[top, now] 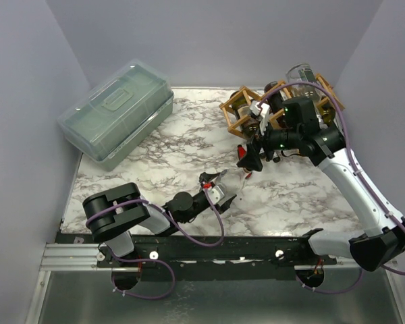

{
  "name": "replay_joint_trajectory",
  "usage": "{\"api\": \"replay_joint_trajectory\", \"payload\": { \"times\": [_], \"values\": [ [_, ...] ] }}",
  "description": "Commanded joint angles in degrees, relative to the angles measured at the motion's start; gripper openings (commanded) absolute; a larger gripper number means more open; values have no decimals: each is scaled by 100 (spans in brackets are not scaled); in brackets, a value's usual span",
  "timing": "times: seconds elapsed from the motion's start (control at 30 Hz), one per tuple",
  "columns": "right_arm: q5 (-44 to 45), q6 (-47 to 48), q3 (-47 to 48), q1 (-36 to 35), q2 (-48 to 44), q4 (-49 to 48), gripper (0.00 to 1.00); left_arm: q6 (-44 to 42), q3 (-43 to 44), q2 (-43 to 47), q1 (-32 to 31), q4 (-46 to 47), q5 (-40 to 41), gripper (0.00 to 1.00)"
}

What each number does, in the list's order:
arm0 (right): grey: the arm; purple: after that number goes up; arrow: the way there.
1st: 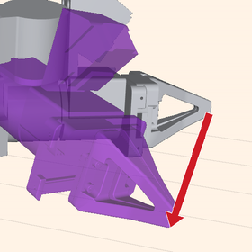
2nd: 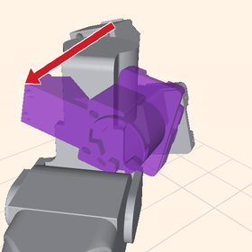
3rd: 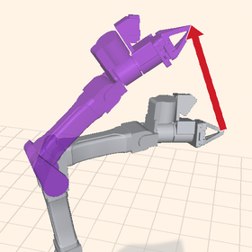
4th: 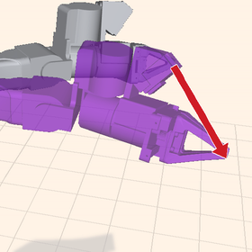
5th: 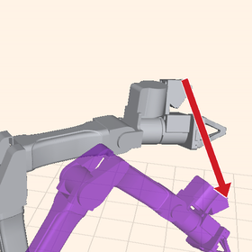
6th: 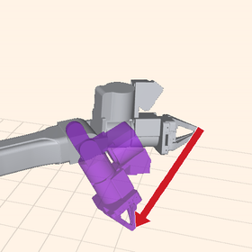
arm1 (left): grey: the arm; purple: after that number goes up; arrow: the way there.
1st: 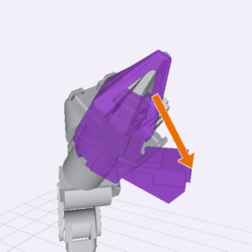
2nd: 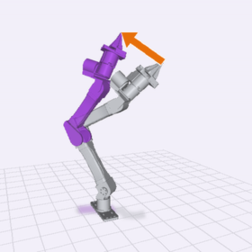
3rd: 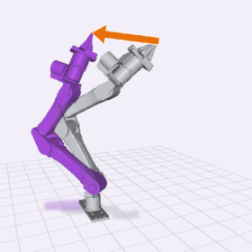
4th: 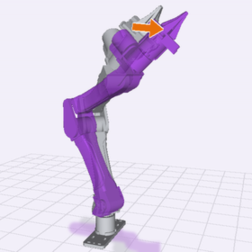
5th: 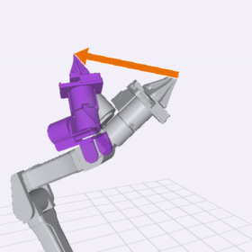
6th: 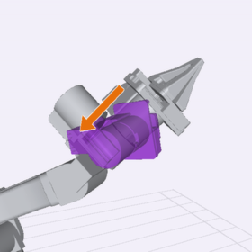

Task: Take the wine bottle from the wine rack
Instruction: Place the wine bottle at the center of the board.

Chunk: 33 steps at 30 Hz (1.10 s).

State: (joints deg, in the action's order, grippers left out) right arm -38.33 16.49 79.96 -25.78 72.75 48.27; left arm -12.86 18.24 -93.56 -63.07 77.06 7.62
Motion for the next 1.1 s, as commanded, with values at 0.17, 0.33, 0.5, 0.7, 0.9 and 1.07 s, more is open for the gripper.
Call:
{"api": "replay_joint_trajectory", "payload": {
  "times": [0.17,0.33,0.5,0.7,0.9,1.07],
  "values": [
    [-282,-10,-918,68,-219,-909,90,384,-66,-68,-30,15,-6,52],
    [-293,30,-1127,71,-244,-958,86,433,-60,-54,-30,19,2,52],
    [-462,95,-1261,64,-265,-954,75,481,-38,-77,-30,8,29,52],
    [-505,235,-1308,69,-303,-824,66,571,-5,-82,-30,19,64,52],
    [-588,363,-1352,66,-324,-793,49,756,48,-82,-30,8,55,52],
    [-687,443,-1325,48,-283,-782,18,867,78,-54,-35,11,84,52]
  ]
}}
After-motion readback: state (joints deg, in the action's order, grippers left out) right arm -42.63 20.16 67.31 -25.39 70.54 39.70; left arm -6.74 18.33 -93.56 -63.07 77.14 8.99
